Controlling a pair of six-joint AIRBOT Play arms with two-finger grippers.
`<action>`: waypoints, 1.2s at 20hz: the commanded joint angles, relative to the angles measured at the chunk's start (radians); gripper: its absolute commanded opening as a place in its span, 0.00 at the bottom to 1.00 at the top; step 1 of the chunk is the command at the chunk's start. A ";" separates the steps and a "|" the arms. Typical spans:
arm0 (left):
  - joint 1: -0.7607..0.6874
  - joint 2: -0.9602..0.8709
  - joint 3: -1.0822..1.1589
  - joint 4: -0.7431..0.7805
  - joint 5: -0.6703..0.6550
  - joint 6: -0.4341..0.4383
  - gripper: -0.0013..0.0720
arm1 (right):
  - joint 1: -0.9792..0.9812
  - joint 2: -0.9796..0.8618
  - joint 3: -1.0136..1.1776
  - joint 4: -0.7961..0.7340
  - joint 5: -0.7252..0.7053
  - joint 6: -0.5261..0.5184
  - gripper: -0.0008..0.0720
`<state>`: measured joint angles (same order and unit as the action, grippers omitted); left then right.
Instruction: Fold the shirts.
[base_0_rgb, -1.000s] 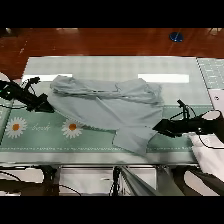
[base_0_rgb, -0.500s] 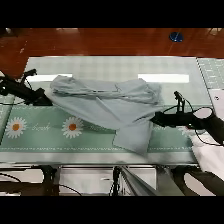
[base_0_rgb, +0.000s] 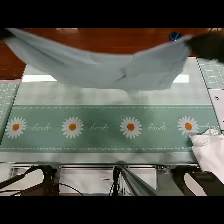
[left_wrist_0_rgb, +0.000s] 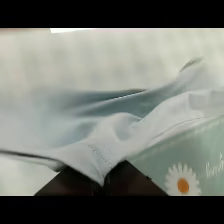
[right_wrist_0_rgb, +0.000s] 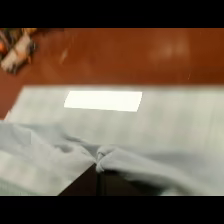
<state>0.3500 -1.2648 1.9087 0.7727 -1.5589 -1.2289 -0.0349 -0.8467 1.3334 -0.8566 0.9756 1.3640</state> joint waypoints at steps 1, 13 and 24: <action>0.001 0.126 0.208 -0.025 0.053 -0.048 0.06 | 0.000 0.013 0.307 -0.124 0.023 0.108 0.04; 0.093 0.547 0.208 0.137 0.086 -0.183 0.06 | 0.000 0.053 0.790 -0.322 0.338 0.395 0.04; 0.092 0.623 -0.102 0.139 -0.282 -0.273 0.06 | 0.000 -0.043 0.695 -0.502 0.877 0.254 0.04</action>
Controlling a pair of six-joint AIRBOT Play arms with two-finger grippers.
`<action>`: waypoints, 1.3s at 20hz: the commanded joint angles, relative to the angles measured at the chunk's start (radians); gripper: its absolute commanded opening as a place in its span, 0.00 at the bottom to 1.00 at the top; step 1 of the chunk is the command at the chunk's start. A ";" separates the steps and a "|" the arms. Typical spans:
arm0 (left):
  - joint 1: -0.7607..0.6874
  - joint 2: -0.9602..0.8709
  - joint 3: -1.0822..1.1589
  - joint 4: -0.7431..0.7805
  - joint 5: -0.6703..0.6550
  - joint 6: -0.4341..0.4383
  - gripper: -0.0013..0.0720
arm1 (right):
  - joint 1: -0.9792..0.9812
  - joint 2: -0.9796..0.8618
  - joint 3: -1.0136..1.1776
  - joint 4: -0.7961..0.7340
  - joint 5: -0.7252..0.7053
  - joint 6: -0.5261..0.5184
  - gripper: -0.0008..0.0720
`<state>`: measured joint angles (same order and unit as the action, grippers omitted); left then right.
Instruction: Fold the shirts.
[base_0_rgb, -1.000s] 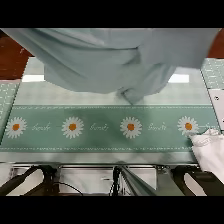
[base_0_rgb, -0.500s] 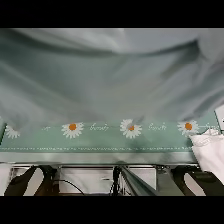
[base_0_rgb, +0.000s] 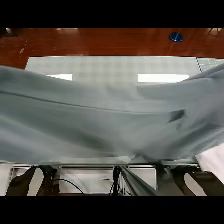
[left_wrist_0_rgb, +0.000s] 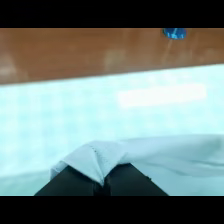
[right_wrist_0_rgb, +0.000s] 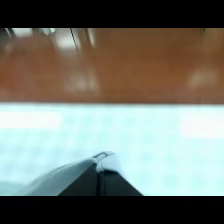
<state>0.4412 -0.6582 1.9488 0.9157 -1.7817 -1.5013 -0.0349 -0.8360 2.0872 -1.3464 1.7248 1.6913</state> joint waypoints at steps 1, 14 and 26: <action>0.001 0.018 -0.232 -0.003 -0.059 0.019 0.06 | 0.000 -0.077 -0.126 -0.037 0.127 -0.108 0.04; -0.184 -0.523 -0.784 -0.157 0.607 0.269 0.06 | 0.000 -0.597 -0.443 -0.056 -0.607 -0.235 0.04; -0.244 -0.853 -0.771 -0.208 1.095 0.557 0.06 | 0.005 -0.921 -0.443 -0.029 -0.916 -0.237 0.04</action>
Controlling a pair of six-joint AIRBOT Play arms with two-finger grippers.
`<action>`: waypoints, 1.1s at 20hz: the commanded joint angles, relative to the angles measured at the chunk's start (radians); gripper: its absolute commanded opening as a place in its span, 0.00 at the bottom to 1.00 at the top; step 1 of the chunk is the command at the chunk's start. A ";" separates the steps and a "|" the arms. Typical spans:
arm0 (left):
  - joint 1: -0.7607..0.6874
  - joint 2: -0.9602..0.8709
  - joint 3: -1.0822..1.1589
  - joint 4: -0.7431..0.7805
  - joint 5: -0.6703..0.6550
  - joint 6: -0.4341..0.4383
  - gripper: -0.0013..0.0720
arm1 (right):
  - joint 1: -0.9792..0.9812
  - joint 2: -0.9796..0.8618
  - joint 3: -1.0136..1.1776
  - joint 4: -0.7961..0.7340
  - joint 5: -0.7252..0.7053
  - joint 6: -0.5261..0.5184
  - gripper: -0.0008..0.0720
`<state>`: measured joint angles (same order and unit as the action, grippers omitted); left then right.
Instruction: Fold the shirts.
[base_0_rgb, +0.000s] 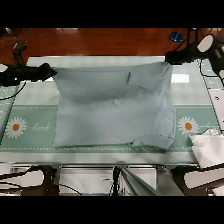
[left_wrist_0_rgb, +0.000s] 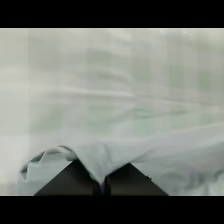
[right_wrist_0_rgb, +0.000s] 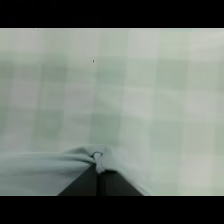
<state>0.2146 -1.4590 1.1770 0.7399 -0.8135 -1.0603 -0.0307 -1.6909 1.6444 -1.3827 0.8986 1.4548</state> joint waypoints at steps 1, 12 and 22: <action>-0.026 -0.069 0.001 -0.034 0.154 0.146 0.06 | 0.001 -0.081 0.000 0.009 -0.116 0.000 0.04; -0.014 -0.183 0.044 -0.041 0.056 0.012 0.06 | 0.001 -0.124 0.000 0.054 0.153 0.020 0.04; 0.004 -0.233 0.056 0.051 -0.177 -0.203 0.06 | 0.003 -0.151 -0.030 -0.005 0.306 0.098 0.04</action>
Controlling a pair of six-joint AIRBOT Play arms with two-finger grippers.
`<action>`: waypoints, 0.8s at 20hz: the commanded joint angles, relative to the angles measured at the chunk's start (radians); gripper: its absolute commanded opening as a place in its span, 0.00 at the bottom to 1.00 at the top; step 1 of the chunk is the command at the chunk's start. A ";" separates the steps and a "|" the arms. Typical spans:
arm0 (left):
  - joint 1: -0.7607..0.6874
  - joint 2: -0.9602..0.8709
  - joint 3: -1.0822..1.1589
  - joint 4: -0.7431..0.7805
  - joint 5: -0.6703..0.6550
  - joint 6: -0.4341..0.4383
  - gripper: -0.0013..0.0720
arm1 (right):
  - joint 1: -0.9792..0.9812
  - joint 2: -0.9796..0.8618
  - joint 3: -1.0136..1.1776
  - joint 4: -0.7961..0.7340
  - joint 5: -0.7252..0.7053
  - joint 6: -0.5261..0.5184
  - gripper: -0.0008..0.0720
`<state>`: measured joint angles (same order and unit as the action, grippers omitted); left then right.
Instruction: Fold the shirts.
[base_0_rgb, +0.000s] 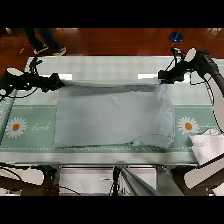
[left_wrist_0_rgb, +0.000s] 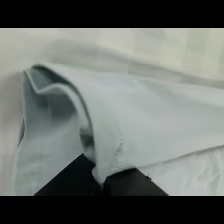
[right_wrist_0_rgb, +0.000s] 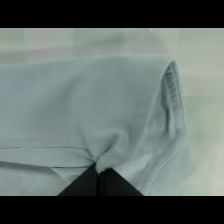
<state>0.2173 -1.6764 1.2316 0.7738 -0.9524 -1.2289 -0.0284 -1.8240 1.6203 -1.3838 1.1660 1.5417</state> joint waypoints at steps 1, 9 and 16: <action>0.003 -0.015 0.002 0.016 -0.029 -0.043 0.06 | 0.001 -0.027 -0.006 -0.003 0.045 0.011 0.04; 0.006 -0.013 0.008 0.022 -0.045 -0.055 0.26 | 0.001 -0.069 -0.005 -0.003 0.088 0.011 0.10; 0.194 0.078 0.251 0.346 -0.474 -0.024 0.49 | -0.114 0.252 0.019 -0.016 0.258 -0.192 0.70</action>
<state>0.3363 -1.6485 1.4097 0.9283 -1.2346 -1.2228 -0.0895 -1.6981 1.6341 -1.3895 1.3281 1.4200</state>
